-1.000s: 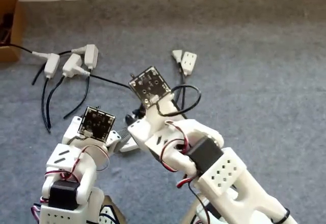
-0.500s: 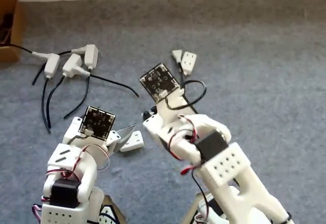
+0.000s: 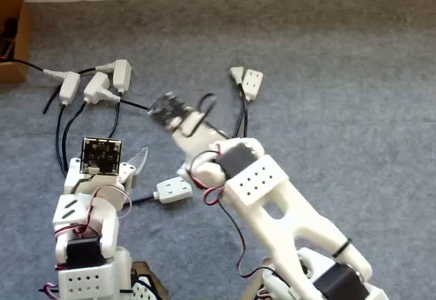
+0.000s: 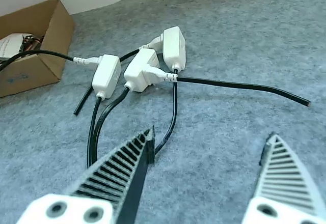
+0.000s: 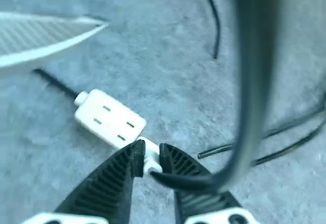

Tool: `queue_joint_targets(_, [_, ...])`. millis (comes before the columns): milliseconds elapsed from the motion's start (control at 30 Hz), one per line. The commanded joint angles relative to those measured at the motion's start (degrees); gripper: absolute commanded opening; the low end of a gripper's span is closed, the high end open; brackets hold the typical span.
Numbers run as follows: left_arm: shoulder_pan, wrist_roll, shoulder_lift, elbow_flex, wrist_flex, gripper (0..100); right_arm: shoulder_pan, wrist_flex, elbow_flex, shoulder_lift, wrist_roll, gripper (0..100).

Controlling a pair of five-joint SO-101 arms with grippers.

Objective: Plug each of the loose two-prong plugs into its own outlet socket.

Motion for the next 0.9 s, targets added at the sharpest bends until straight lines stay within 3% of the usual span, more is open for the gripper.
queue_joint_targets(0, [-0.57, 0.09, -0.04, 0.13, -1.41, 32, -1.63, 6.37, -8.75, -0.48, 11.69, 0.6])
queue_joint_targets(233, [-0.84, 0.09, -0.31, 1.71, -1.67, 32, -2.51, 9.19, -15.43, 2.42, 27.43, 0.6])
queue_joint_targets(533, [-0.57, 0.0, -0.31, 2.42, -1.67, 32, -4.18, 5.67, -15.43, 12.7, 35.16, 0.6])
queue_joint_targets(700, [-0.66, -2.29, -0.4, 3.38, -1.76, 32, -6.99, 4.88, -15.43, 12.62, 30.59, 0.7])
queue_joint_targets(767, [-1.01, -2.02, -0.4, 3.3, -1.76, 32, -6.55, 1.71, -15.6, 12.62, 19.34, 0.7])
queue_joint_targets(867, [-2.15, -1.76, -0.48, 2.95, -1.76, 32, 0.66, -5.14, -15.43, 12.53, -0.53, 0.7])
